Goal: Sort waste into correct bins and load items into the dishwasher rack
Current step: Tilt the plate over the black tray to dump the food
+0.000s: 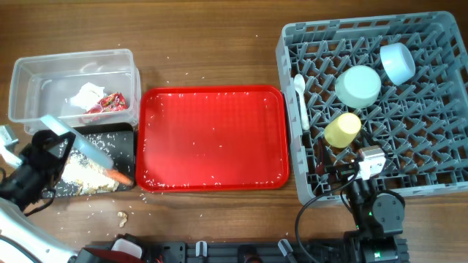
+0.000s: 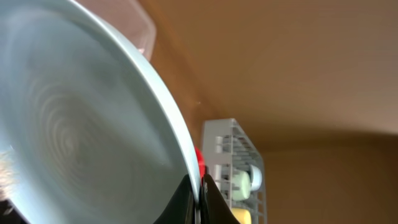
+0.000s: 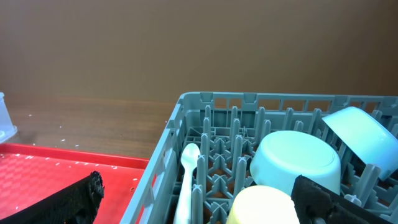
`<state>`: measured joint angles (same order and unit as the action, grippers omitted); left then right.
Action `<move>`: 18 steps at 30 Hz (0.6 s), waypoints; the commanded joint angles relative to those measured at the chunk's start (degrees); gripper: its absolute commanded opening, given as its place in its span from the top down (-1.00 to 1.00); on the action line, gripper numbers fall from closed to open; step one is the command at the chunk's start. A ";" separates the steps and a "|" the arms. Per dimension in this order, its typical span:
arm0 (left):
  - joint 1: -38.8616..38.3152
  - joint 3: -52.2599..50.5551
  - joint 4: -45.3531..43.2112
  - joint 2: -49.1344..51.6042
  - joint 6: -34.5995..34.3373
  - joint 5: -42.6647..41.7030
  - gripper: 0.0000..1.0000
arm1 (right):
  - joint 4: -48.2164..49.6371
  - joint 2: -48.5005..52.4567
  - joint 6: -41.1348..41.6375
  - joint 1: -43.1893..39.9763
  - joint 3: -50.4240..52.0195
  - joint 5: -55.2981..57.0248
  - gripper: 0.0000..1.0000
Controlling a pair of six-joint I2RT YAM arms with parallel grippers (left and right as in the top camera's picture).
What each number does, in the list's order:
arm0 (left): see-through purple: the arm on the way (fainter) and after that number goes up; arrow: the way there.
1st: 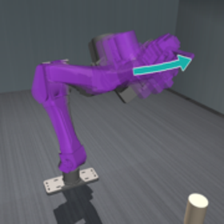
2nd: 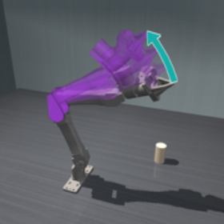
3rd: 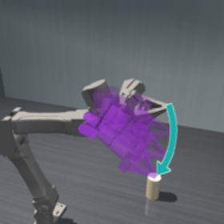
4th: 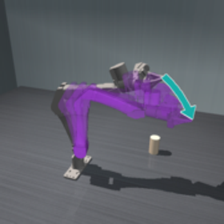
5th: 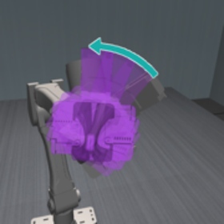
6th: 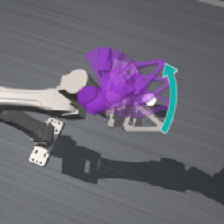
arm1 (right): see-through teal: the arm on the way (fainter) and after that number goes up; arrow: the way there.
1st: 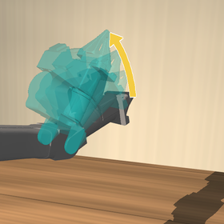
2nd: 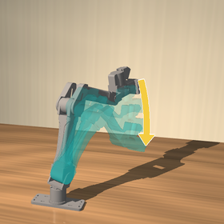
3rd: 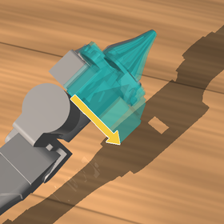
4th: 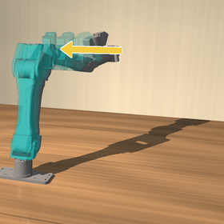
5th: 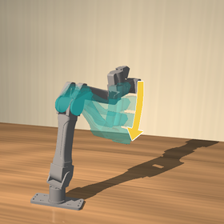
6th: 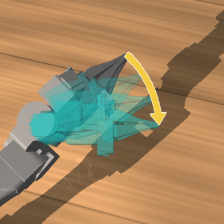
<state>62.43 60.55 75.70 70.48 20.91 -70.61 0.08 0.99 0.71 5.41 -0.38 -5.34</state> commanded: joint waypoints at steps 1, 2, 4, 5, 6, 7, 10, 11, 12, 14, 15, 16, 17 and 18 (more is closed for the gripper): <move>0.63 -0.35 2.64 -1.22 10.36 -9.16 0.92 | 0.35 -0.39 -0.70 -0.17 0.09 -0.63 -0.99; 0.63 -0.35 3.23 -1.22 11.08 -9.27 0.92 | 0.35 -0.39 -0.68 -0.17 0.09 -0.63 -0.99; 0.61 -0.35 4.31 -1.22 12.72 -9.29 0.92 | 0.35 -0.39 -0.70 -0.17 0.09 -0.63 -0.99; 0.61 -0.35 4.96 -1.31 13.62 -9.29 0.92 | 0.35 -0.39 -0.68 -0.17 0.09 -0.63 -0.99; 0.61 -0.35 4.98 -1.44 13.62 -9.27 0.92 | 0.35 -0.39 -0.70 -0.17 0.09 -0.63 -1.00; 0.61 -0.35 4.96 -1.57 13.62 -9.29 0.92 | 0.35 -0.39 -0.70 -0.17 0.09 -0.63 -0.99; 0.57 -0.35 4.96 -2.10 13.62 -9.27 0.92 | 0.35 -0.39 -0.68 -0.17 0.09 -0.63 -0.99; 0.02 -0.35 4.92 -2.25 13.62 -9.29 0.92 | 0.35 -0.39 -0.70 -0.17 0.09 -0.63 -1.00; -1.22 -0.35 4.92 -2.36 13.60 -9.29 0.92 | 0.35 -0.39 -0.68 -0.17 0.09 -0.63 -0.99; -6.21 -0.33 4.63 -2.69 13.44 -9.14 0.92 | 0.35 -0.39 -0.68 -0.17 0.09 -0.63 -0.99; -9.62 -0.11 4.07 -2.80 13.16 -8.79 0.92 | 0.35 -0.39 -0.70 -0.17 0.09 -0.63 -0.99; -12.76 0.26 3.37 -2.78 12.70 -8.39 0.92 | 0.35 -0.39 -0.68 -0.17 0.09 -0.63 -1.00; -17.86 0.85 1.14 -2.78 9.92 -7.74 0.92 | 0.35 -0.39 -0.68 -0.17 0.09 -0.63 -0.99; -21.35 1.20 -1.68 -2.78 6.75 -7.50 0.92 | 0.35 -0.39 -0.68 -0.17 0.09 -0.63 -1.00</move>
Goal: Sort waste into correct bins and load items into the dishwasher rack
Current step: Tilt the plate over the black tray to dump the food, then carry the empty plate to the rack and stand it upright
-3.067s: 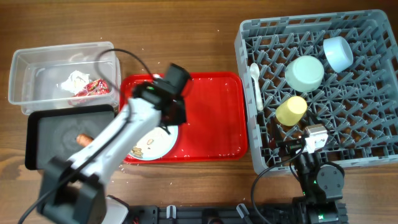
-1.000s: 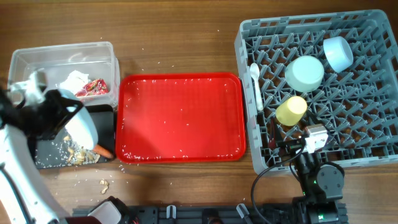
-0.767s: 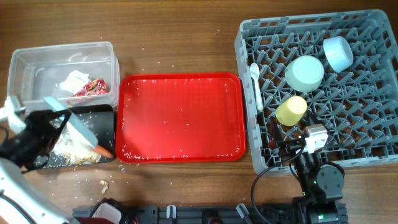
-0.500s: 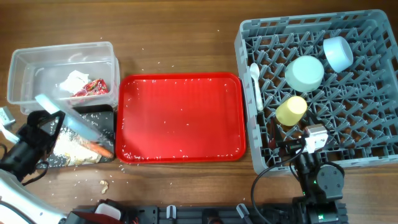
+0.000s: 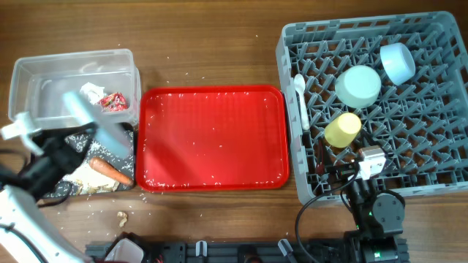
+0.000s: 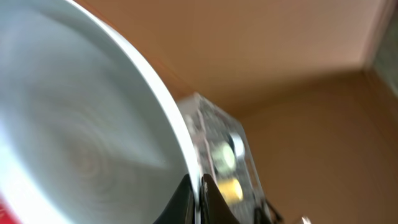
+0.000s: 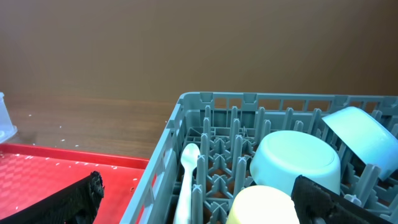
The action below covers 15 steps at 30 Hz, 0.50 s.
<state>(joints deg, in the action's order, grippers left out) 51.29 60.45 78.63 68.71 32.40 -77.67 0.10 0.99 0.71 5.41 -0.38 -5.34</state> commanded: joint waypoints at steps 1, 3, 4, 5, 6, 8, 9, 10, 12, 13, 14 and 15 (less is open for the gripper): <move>-14.86 1.55 -9.49 -1.01 -9.84 -0.26 0.92 | 0.33 -0.39 -0.68 -0.17 0.09 -0.63 -0.99; -25.20 1.55 -23.67 -0.83 -22.69 0.63 0.92 | 0.33 -0.39 -0.70 -0.17 0.09 -0.63 -1.00; -29.62 1.55 -30.82 -0.59 -28.79 2.25 0.92 | 0.33 -0.39 -0.70 -0.17 0.09 -0.63 -1.00; -36.28 1.55 -42.10 0.09 -38.29 6.80 0.92 | 0.33 -0.39 -0.66 -0.17 0.09 -0.63 -1.00; -40.85 1.55 -49.09 0.76 -44.61 11.26 0.92 | 0.33 -0.39 -0.68 -0.17 0.09 -0.63 -1.00; -51.78 1.55 -66.23 3.37 -57.70 22.01 0.92 | 0.33 -0.39 -0.68 -0.17 0.09 -0.63 -0.99; -56.33 1.55 -74.01 5.07 -61.51 24.87 0.92 | 0.33 -0.39 -0.68 -0.17 0.09 -0.63 -0.99; -61.09 1.55 -83.25 7.43 -66.27 27.71 0.92 | 0.33 -0.39 -0.68 -0.17 0.09 -0.63 -0.99; -68.24 1.55 -97.48 12.59 -75.38 32.72 0.92 | 0.33 -0.39 -0.68 -0.17 0.09 -0.63 -0.99; -71.76 1.55 -105.02 16.06 -81.00 35.82 0.92 | 0.33 -0.39 -0.68 -0.20 0.09 -0.63 -1.00; -74.18 1.55 -110.09 19.04 -85.40 38.38 0.92 | 0.33 -0.39 -0.70 -0.17 0.09 -0.63 -0.99; -75.93 1.55 -113.92 21.27 -89.05 40.39 0.92 | 0.33 -0.39 -0.70 -0.17 0.09 -0.63 -1.00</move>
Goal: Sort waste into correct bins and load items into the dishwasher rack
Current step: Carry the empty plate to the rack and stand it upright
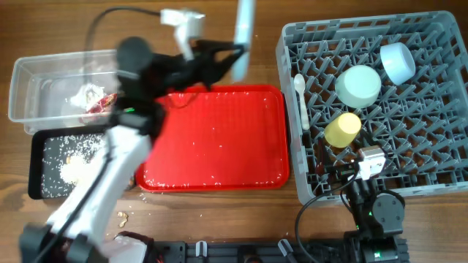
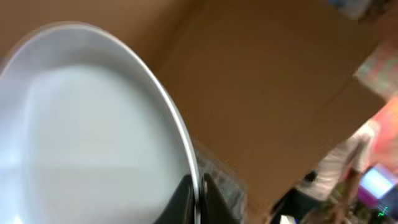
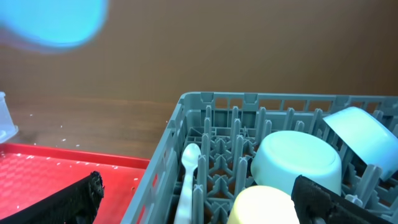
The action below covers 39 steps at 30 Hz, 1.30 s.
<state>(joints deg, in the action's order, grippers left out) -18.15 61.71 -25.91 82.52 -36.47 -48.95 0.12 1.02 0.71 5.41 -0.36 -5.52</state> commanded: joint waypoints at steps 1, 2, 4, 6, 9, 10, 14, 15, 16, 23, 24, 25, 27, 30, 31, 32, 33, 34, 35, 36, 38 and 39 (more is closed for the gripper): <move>-8.98 0.28 -14.73 10.99 -25.66 14.91 0.92 | 0.31 -0.42 -0.68 -0.17 0.07 -0.46 -0.99; -10.78 0.28 -18.45 13.79 -29.09 17.49 0.92 | 0.31 -0.42 -0.68 -0.17 0.07 -0.46 -1.00; -13.90 0.31 -24.26 18.49 -35.15 22.14 0.92 | 0.31 -0.42 -0.68 -0.17 0.07 -0.46 -0.99; -16.39 0.31 -27.06 22.45 -40.94 26.53 0.92 | 0.31 -0.42 -0.68 -0.17 0.07 -0.46 -0.99; -17.81 0.28 -27.17 26.21 -44.13 28.26 0.92 | 0.31 -0.42 -0.70 -0.17 0.07 -0.46 -0.99; -17.79 0.28 -26.25 26.69 -43.41 28.44 0.92 | 0.31 -0.42 -0.70 -0.17 0.07 -0.46 -0.99; -17.46 0.28 -23.52 26.67 -38.73 28.15 -0.10 | 0.31 -0.42 -0.68 -0.17 0.07 -0.46 -0.99; -17.27 0.28 -23.52 26.56 -36.79 27.28 -0.40 | 0.31 -0.42 -0.66 -0.17 0.07 -0.46 -0.99; -16.85 0.28 -23.32 26.21 -34.12 25.86 -0.96 | 0.31 -0.42 -0.70 -0.17 0.07 -0.46 -0.99; -11.34 0.28 3.58 12.85 -15.34 19.39 -0.99 | 0.31 -0.42 -0.68 -0.17 0.07 -0.46 -0.99; -10.64 0.31 8.17 9.55 -11.93 19.39 -0.99 | 0.31 -0.42 -0.68 -0.17 0.07 -0.46 -1.00; -9.99 0.28 13.53 4.57 -7.67 19.43 -0.99 | 0.31 -0.42 -0.68 -0.17 0.07 -0.46 -0.99; -9.79 0.28 19.41 -1.90 -2.03 19.41 -0.99 | 0.31 -0.42 -0.66 -0.17 0.07 -0.46 -0.99; -8.94 0.28 29.09 -12.87 10.71 20.59 -0.99 | 0.31 -0.42 -0.68 -0.20 0.07 -0.46 -0.99; -7.34 0.28 34.38 -18.95 17.51 21.35 -0.99 | 0.31 -0.42 -0.70 -0.17 0.07 -0.46 -1.00; -6.16 0.28 38.05 -22.45 19.50 22.36 -1.00 | 0.31 -0.42 -0.68 -0.17 0.07 -0.46 -0.99; -4.76 0.28 42.40 -26.14 20.00 24.09 -1.00 | 0.31 -0.42 -0.68 -0.20 0.07 -0.46 -1.00; -3.39 0.28 46.58 -29.49 20.00 26.25 -0.99 | 0.31 -0.42 -0.68 -0.17 0.07 -0.46 -1.00; -1.90 0.28 51.63 -33.24 20.00 28.96 -0.99 | 0.31 -0.42 -0.68 -0.17 0.07 -0.46 -0.99; -0.74 0.28 55.69 -36.37 20.00 31.43 -1.00 | 0.31 -0.42 -0.70 -0.17 0.07 -0.46 -0.99; 2.23 0.20 67.32 -45.42 20.26 41.48 -1.00 | 0.31 -0.42 -0.68 -0.17 0.07 -0.46 -0.99; 2.84 -0.04 69.40 -48.09 22.60 44.06 -1.00 | 0.31 -0.42 -0.68 -0.20 0.07 -0.46 -0.99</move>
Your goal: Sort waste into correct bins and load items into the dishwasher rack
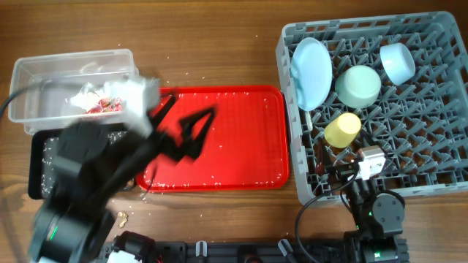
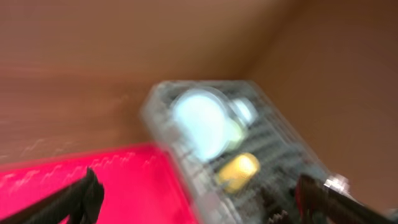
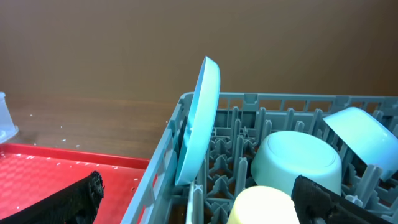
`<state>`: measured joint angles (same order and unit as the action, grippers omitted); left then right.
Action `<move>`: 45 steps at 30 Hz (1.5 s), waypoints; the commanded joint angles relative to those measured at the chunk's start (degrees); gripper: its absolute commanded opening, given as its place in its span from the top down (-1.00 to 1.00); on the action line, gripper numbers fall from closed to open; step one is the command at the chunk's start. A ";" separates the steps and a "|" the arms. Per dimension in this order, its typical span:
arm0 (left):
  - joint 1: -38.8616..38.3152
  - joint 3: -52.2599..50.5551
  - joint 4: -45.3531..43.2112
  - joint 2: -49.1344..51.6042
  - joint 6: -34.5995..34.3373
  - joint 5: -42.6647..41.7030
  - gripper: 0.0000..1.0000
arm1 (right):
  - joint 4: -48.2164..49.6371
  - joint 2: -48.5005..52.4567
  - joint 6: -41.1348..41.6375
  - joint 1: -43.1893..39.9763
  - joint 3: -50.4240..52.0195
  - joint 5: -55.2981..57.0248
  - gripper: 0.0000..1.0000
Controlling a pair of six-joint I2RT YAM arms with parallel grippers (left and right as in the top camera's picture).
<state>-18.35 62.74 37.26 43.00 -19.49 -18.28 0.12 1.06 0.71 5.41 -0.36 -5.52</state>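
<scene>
A light blue plate (image 1: 308,62) stands on edge in the left row of the grey dishwasher rack (image 1: 439,183); it also shows in the right wrist view as the plate (image 3: 199,118) and, blurred, as the plate (image 2: 199,121). My left gripper (image 1: 186,128) hangs open and empty over the red tray (image 1: 248,161); the left wrist view is motion-blurred. My right gripper (image 3: 199,211) rests open at the rack's front edge. Rice scraps lie in the black bin (image 1: 36,172), and wrappers lie in the clear bin (image 1: 44,80).
The rack also holds a pale green bowl (image 1: 358,82), a light blue bowl (image 1: 398,62) and a yellow cup (image 1: 342,129). Rice grains dot the red tray, and a crumb (image 1: 123,216) lies on the table in front of the black bin.
The plate has left my left gripper and now stands in the rack's left row. The left gripper is open and has moved back left over the red tray. The right arm has not moved.
My left gripper held the plate tilted over the black bin with food scraps in it. Then it held it by the clear bin. Then the plate was up on edge near the rack. Now the plate stands in the rack and the gripper is open.
</scene>
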 commanded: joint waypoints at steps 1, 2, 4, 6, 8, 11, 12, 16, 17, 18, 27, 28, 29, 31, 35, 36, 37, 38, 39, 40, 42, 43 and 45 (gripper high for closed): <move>3.26 -1.81 6.43 -10.45 8.52 14.25 -1.00 | 0.31 -0.46 -0.70 -0.17 0.07 -0.46 -1.00; 3.52 -2.75 5.99 -12.26 12.24 14.53 -1.00 | 0.31 -0.46 -0.70 -0.17 0.07 -0.46 -1.00; 5.99 -7.15 2.38 -16.76 17.22 13.77 -1.00 | 0.31 -0.46 -0.70 -0.17 0.07 -0.46 -0.99; 9.33 -13.05 -3.28 -20.15 17.77 12.44 -1.00 | 0.31 -0.46 -0.68 -0.17 0.07 -0.46 -0.99; 13.40 -20.57 -11.08 -22.56 17.77 8.50 -1.00 | 0.31 -0.46 -0.68 -0.17 0.07 -0.46 -1.00; 18.21 -34.07 -25.90 -26.58 17.77 1.64 -1.00 | 0.31 -0.46 -0.70 -0.17 0.07 -0.46 -0.99; 18.97 -39.01 -30.67 -28.63 17.73 0.48 -1.00 | 0.31 -0.46 -0.68 -0.17 0.07 -0.46 -0.99; 20.11 -50.45 -37.09 -36.61 17.57 -0.35 -1.00 | 0.31 -0.46 -0.70 -0.17 0.07 -0.46 -0.99; 20.59 -52.13 -37.05 -38.75 17.57 -0.35 -1.00 | 0.31 -0.46 -0.68 -0.17 0.07 -0.46 -0.99; 21.07 -53.59 -37.03 -40.72 17.57 -0.35 -1.00 | 0.31 -0.46 -0.68 -0.17 0.07 -0.46 -0.99; 22.71 -62.42 -34.88 -42.84 17.57 -0.22 -1.00 | 0.31 -0.46 -0.70 -0.17 0.07 -0.46 -1.00; 22.69 -62.42 -35.01 -42.84 17.57 -0.17 -1.00 | 0.31 -0.46 -0.68 -0.20 0.07 -0.46 -1.00; 22.71 -62.42 -34.62 -42.84 17.57 -0.15 -1.00 | 0.31 -0.46 -0.70 -0.17 0.07 -0.46 -0.99; 22.71 -62.42 -34.62 -42.84 17.57 -0.15 -1.00 | 0.31 -0.46 -0.68 -0.17 0.07 -0.46 -0.99; 22.71 -62.42 -34.64 -42.77 17.57 -0.17 -1.00 | 0.31 -0.46 -0.68 -0.17 0.07 -0.46 -0.99; 22.71 -62.42 -34.64 -42.77 17.57 -0.17 -1.00 | 0.31 -0.46 -0.68 -0.17 0.07 -0.46 -0.99; 22.71 -62.42 -34.64 -42.77 17.57 -0.15 -1.00 | 0.31 -0.46 -0.70 -0.17 0.07 -0.46 -0.99; 22.71 -62.42 -34.64 -42.77 17.57 -0.15 -1.00 | 0.31 -0.46 -0.68 -0.17 0.07 -0.46 -1.00; 22.71 -62.42 -34.64 -42.77 17.57 -0.15 -1.00 | 0.31 -0.46 -0.70 -0.17 0.07 -0.46 -0.99; 22.71 -62.42 -34.64 -42.77 17.57 -0.15 -1.00 | 0.31 -0.46 -0.68 -0.17 0.07 -0.46 -1.00; 22.71 -62.42 -34.64 -42.77 17.57 -0.17 -1.00 | 0.31 -0.46 -0.70 -0.17 0.07 -0.46 -0.99; 22.71 -62.42 -34.64 -42.77 17.57 -0.15 -1.00 | 0.31 -0.46 -0.70 -0.20 0.07 -0.46 -0.99; 22.71 -62.42 -34.64 -42.77 17.57 -0.17 -1.00 | 0.31 -0.46 -0.68 -0.20 0.07 -0.46 -1.00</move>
<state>3.88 0.58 2.55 0.78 -2.81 -17.93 0.10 0.99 0.71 5.41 -0.36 -5.52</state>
